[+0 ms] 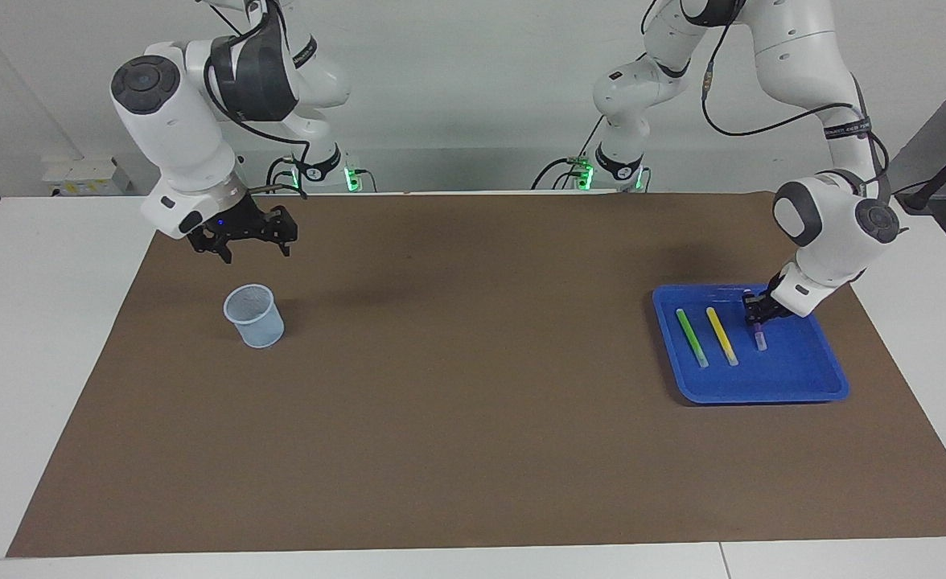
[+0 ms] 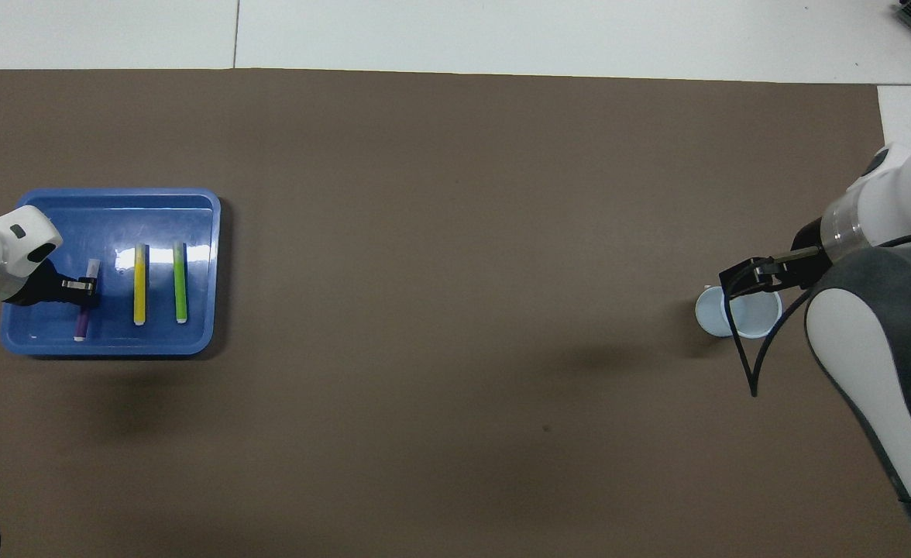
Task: Right arm passes pens to left for tray arrangement
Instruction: 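Lower the purple pen into the blue tray with the left gripper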
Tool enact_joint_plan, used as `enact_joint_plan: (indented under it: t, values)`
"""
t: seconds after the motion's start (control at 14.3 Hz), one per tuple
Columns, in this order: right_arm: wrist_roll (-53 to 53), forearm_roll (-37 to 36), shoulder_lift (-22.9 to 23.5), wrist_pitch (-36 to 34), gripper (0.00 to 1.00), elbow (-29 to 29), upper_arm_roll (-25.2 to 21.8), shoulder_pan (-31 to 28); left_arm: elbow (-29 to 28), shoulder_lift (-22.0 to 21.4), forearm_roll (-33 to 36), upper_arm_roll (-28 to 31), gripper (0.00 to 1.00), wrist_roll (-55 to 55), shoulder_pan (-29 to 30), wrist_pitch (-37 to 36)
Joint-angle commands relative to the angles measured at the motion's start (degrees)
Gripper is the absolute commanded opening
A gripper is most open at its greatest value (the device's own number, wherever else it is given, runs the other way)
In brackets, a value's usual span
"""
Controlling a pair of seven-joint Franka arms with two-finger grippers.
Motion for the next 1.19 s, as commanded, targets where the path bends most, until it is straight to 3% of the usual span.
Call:
enact_joint_plan:
  t: [0.0,0.14,0.21,0.35,0.77,1.12]
  values:
    - [-0.64,-0.21,-0.77,1.01,1.00,-0.77,0.43,-0.42,2.19,2.43,1.36,0.15,0.00,-1.26,-0.36,-0.24]
    - [-0.55,-0.21,-0.68,1.18,1.00,-0.77,0.43,-0.42,2.01,2.43,2.14,0.06,0.00,-1.79,-0.35,1.08]
    - [-0.55,-0.21,-0.68,1.09,1.00,-0.77,0.35,-0.42,1.84,2.43,2.32,0.06,0.12,-1.79,-0.53,1.34]
    - [-0.55,-0.21,-0.68,1.09,1.00,-0.77,0.43,-0.42,1.75,2.43,2.32,0.06,1.00,-1.88,-0.71,1.00]
    - [-0.55,-0.21,-0.68,1.09,1.00,-0.59,0.43,-0.42,3.06,2.43,2.32,0.06,1.00,-1.88,-0.71,-1.29]
    - [-0.55,-0.21,-0.68,1.09,1.00,-0.51,0.43,-0.42,7.28,1.20,2.32,-0.02,1.00,-1.88,-1.93,-7.52]
